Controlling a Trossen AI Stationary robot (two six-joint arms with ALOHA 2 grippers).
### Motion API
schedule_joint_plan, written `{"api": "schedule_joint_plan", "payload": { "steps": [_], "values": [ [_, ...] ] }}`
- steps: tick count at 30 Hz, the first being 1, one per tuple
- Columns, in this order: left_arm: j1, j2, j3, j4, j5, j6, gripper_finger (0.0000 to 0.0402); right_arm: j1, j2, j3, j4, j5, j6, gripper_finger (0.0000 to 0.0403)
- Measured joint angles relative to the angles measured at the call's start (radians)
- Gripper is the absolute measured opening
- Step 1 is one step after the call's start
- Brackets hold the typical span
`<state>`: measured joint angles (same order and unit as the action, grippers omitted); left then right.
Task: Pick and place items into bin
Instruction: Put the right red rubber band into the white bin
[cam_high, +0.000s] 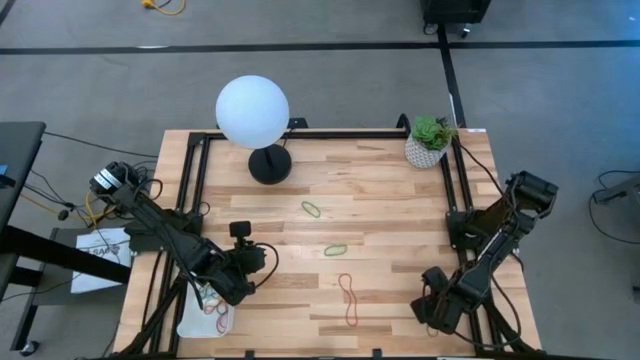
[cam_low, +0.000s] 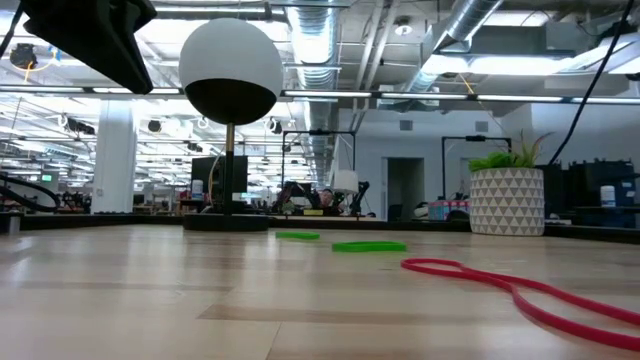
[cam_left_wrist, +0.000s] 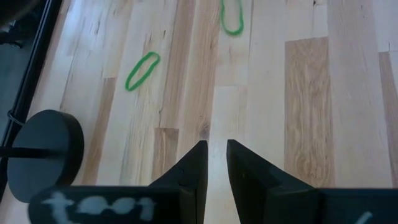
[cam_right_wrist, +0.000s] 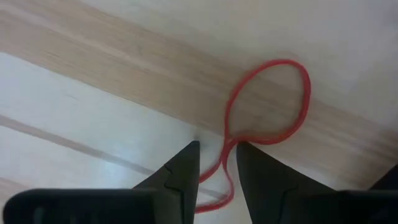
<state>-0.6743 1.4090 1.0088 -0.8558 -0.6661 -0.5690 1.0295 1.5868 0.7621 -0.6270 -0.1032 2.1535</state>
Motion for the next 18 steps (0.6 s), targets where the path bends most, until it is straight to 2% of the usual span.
{"api": "schedule_joint_plan", "payload": {
  "steps": [5, 13, 14, 18],
  "values": [
    [0.000, 0.000, 0.000, 0.001, 0.002, 0.000, 0.0050, 0.003, 0.038, 0.002, 0.000, -0.001, -0.064, 0.0078],
    [0.000, 0.000, 0.000, 0.001, -0.001, 0.000, 0.0051, -0.038, 0.037, 0.032, 0.007, 0.065, -0.248, 0.0008],
    [0.000, 0.000, 0.000, 0.002, -0.001, 0.000, 0.0051, -0.044, 0.038, 0.045, 0.005, 0.085, -0.275, 0.0005],
    [0.000, 0.000, 0.000, 0.002, -0.025, 0.000, 0.0050, -0.083, 0.042, 0.098, 0.056, 0.329, -0.433, 0.0011]
  ]
}}
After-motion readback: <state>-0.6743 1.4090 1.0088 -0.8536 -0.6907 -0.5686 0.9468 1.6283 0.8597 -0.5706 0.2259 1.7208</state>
